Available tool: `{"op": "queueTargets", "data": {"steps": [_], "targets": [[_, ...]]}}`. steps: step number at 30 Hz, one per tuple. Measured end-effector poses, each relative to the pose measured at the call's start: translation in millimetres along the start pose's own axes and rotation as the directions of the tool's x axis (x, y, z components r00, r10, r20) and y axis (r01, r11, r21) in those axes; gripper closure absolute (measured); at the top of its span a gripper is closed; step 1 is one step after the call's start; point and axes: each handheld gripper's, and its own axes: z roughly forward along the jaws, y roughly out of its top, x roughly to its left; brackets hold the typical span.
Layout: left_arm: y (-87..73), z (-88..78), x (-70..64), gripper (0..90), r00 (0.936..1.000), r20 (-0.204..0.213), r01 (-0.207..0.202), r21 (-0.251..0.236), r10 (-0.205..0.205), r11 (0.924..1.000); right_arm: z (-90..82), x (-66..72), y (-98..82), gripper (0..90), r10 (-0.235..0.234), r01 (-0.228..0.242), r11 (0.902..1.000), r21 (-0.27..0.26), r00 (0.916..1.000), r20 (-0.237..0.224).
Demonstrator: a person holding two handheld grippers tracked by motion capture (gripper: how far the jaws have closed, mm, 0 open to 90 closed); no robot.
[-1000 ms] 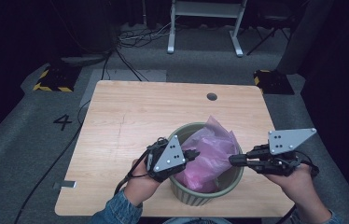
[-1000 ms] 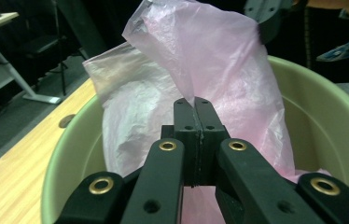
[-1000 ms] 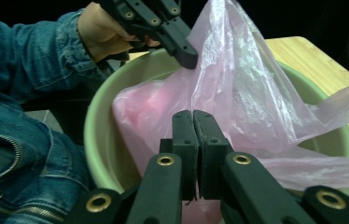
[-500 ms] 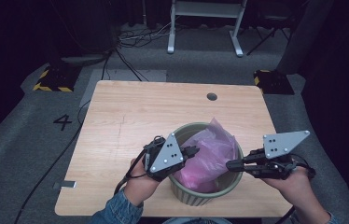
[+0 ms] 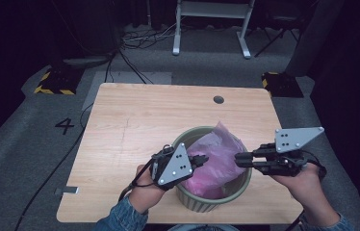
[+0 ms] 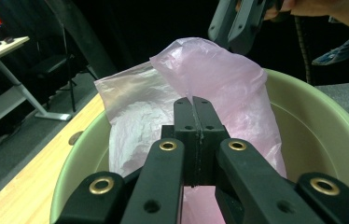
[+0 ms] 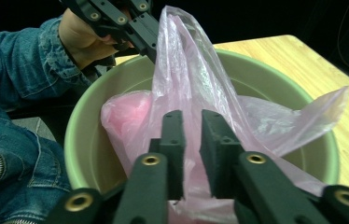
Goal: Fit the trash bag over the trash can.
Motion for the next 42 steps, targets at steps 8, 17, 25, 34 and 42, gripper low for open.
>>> {"op": "queueTargets", "data": {"steps": [8,17,25,34,42], "targets": [[0.7,3.3,-1.9,89.8,0.9999,0.011,0.000,0.002,0.000,1.0000,22.3,2.7,6.1,60.6,-0.008,0.009,0.9998,0.020,0.9983,-0.058],[1.7,6.3,-5.0,86.9,0.9998,0.017,-0.010,0.005,0.010,0.9999,34.4,9.9,13.6,69.5,-0.041,0.044,0.9987,0.028,0.9952,-0.089],[3.1,3.4,-1.4,73.7,0.9993,0.020,0.032,-0.032,-0.032,0.9990,32.3,8.2,14.7,89.9,-0.022,0.022,0.9998,-0.001,0.9980,-0.059],[-1.8,-6.6,5.1,89.5,0.9950,0.028,0.097,-0.059,-0.095,0.9935,20.6,2.1,4.3,90.0,0.030,-0.031,0.9981,-0.053,0.9994,-0.019],[-0.6,-0.6,7.4,61.5,0.9882,0.097,0.127,-0.084,-0.119,0.9883,18.9,1.2,1.6,90.0,0.037,-0.038,0.9983,-0.044,0.9991,-0.021]]}}
